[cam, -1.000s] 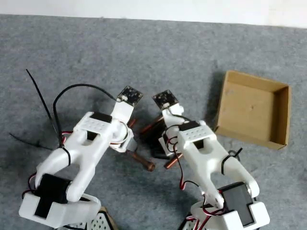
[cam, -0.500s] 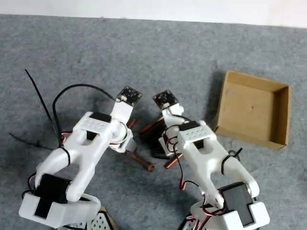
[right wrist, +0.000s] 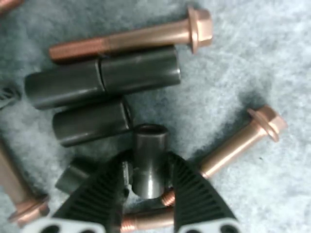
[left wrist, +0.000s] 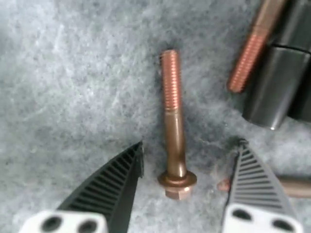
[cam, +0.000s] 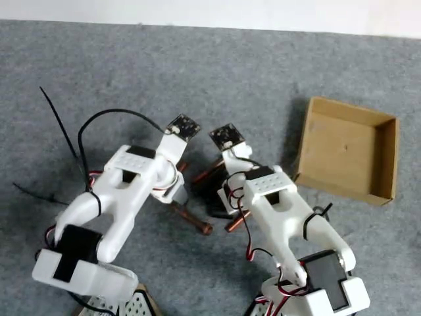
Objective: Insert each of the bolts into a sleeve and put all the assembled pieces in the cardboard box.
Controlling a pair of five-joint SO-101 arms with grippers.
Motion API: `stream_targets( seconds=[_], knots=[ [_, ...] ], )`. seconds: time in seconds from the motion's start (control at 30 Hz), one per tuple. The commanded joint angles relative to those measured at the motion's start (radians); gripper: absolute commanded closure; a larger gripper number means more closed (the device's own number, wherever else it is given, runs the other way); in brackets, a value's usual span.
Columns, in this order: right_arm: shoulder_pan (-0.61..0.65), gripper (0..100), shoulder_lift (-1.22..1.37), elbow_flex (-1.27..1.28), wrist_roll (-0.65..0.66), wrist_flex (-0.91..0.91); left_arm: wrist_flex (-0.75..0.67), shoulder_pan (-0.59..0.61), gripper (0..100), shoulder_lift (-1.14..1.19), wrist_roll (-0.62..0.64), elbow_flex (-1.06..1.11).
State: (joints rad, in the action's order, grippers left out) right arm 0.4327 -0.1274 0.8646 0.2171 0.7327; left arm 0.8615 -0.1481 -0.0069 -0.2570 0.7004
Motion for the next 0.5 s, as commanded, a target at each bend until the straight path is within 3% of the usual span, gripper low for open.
stream_targets(
  seconds=[0.0,0.13,0.33,0.47],
  knots=[
    [-0.005,99.4,-0.002,0.013,0.002,-0.005,0.015,0.008,72,0.01,-0.008,-0.048],
    [-0.005,99.4,-0.002,0.013,0.002,-0.005,0.025,0.012,74,0.01,-0.008,-0.045],
    [-0.005,99.4,-0.002,0.013,0.002,-0.005,0.049,0.035,100,0.013,-0.011,-0.053],
    [-0.005,99.4,-0.002,0.013,0.002,-0.005,0.066,0.036,100,0.005,-0.012,-0.044]
  ],
)
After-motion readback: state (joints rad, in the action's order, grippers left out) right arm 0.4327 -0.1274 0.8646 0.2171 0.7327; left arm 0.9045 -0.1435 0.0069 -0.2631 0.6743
